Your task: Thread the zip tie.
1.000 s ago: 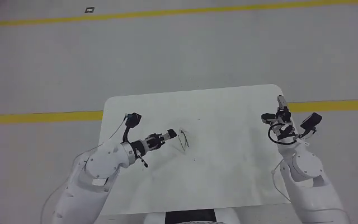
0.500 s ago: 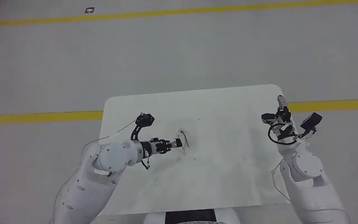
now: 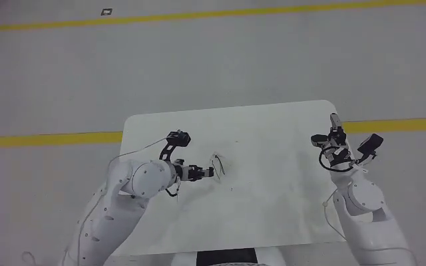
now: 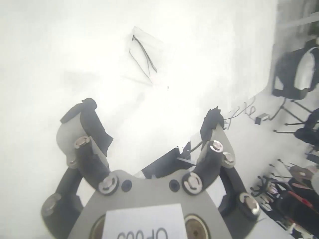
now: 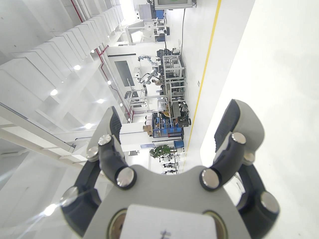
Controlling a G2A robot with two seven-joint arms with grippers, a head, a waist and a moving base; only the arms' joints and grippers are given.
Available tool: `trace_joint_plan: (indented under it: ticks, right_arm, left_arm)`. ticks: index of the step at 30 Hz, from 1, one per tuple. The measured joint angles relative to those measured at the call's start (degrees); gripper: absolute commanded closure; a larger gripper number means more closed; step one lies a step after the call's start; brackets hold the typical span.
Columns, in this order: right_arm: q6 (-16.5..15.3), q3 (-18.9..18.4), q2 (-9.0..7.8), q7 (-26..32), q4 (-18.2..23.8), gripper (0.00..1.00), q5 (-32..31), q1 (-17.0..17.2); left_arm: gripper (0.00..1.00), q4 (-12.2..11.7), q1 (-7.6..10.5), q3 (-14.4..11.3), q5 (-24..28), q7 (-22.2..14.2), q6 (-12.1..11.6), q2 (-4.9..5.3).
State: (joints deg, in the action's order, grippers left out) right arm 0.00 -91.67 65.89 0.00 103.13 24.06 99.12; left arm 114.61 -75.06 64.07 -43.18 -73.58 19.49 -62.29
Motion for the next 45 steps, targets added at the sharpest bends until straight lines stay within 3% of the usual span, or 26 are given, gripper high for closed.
trace_joint_plan:
  ticks: [6,9,12,31,34,37,42,45]
  right_arm:
    - [0.0,0.0,0.0,0.0,0.0,0.0,0.0,0.0]
    - [0.0,0.0,0.0,0.0,0.0,0.0,0.0,0.0]
    - [0.0,0.0,0.0,0.0,0.0,0.0,0.0,0.0]
    - [0.0,0.0,0.0,0.0,0.0,0.0,0.0,0.0]
    - [0.0,0.0,0.0,0.0,0.0,0.0,0.0,0.0]
    - [0.0,0.0,0.0,0.0,0.0,0.0,0.0,0.0]
    - [0.0,0.0,0.0,0.0,0.0,0.0,0.0,0.0]
    - [0.0,0.0,0.0,0.0,0.0,0.0,0.0,0.0]
  left_arm:
    - [0.0,-2.23,6.58,-6.19,-6.82,-6.15,-0.01,-2.92]
    - [0.0,-4.26,8.07,-8.64,-9.16,-6.08,-0.01,-4.48]
    - [0.0,-5.83,8.29,-10.37,-11.27,-6.06,-0.01,-5.7]
    - [0.0,-6.38,8.8,-10.9,-10.32,-4.98,-0.02,-6.02]
    - [0.0,-9.35,11.67,-12.69,-10.41,-3.99,-0.01,-6.95]
    - [0.0,-14.39,15.14,-14.2,-11.67,-5.98,0.0,-8.61]
    - [0.0,-24.12,20.4,-18.6,-13.03,-6.06,0.0,-12.42]
    - [0.0,-27.91,22.78,-21.33,-13.07,-6.06,0.0,-14.66]
